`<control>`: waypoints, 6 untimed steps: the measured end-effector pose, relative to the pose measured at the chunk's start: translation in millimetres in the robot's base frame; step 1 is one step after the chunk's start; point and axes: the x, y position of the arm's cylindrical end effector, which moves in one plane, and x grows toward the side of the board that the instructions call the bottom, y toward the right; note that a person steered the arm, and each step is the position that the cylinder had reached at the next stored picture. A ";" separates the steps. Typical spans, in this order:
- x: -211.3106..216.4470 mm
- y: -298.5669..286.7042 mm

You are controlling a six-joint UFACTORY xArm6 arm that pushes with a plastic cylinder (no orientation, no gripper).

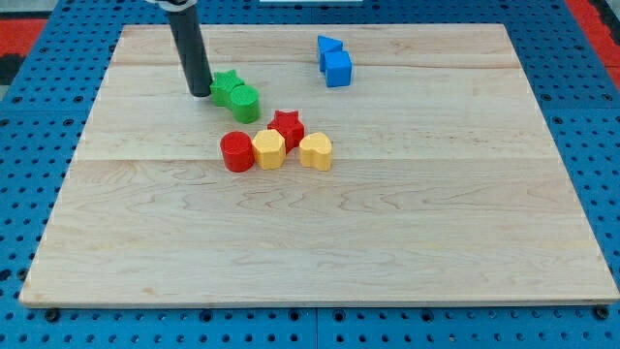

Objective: Point your arm at the red circle

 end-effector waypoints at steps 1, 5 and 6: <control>-12.6 28.5; 89.2 26.8; 64.4 38.9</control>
